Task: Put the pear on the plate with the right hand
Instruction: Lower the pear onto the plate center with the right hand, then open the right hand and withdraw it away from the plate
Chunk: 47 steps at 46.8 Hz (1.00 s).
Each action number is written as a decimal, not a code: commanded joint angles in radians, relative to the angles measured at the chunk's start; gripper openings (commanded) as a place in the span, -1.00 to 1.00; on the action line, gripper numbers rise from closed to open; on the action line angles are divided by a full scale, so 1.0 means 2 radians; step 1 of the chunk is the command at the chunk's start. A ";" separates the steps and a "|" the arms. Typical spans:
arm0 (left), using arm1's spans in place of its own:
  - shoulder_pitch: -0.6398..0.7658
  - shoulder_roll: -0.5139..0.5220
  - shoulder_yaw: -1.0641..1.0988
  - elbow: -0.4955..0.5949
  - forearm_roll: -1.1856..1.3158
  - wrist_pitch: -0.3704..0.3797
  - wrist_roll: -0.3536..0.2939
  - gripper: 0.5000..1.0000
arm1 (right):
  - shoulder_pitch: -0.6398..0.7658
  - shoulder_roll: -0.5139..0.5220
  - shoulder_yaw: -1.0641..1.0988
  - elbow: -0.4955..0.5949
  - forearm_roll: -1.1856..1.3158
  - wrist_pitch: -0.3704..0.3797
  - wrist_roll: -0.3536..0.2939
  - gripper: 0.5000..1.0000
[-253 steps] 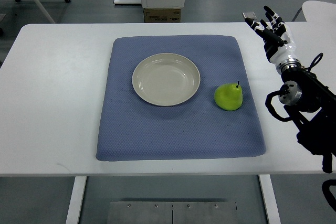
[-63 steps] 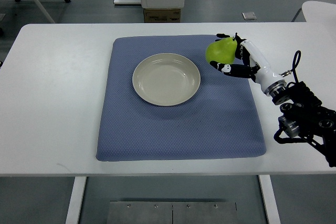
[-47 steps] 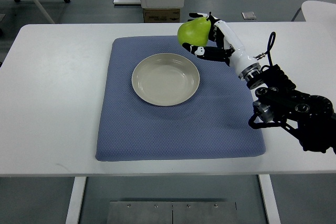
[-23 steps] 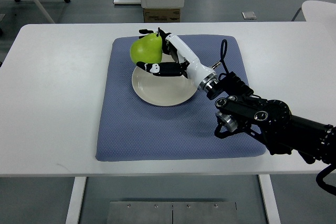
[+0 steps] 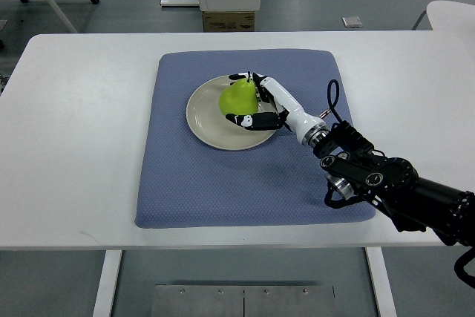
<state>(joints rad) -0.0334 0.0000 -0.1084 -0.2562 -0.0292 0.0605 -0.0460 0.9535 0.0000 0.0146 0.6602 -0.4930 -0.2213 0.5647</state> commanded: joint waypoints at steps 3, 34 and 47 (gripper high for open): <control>0.000 0.000 0.000 0.000 0.000 0.000 0.000 1.00 | -0.001 0.000 -0.006 -0.003 -0.001 -0.001 0.000 -1.00; 0.000 0.000 0.000 0.000 0.000 0.000 0.000 1.00 | -0.004 0.000 -0.005 0.000 0.006 -0.004 0.005 0.99; 0.000 0.000 0.000 0.000 0.000 0.000 0.000 1.00 | -0.004 0.000 -0.003 0.000 0.006 -0.004 0.006 1.00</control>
<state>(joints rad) -0.0338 0.0000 -0.1078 -0.2562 -0.0292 0.0607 -0.0460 0.9448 0.0000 0.0048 0.6611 -0.4815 -0.2301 0.5767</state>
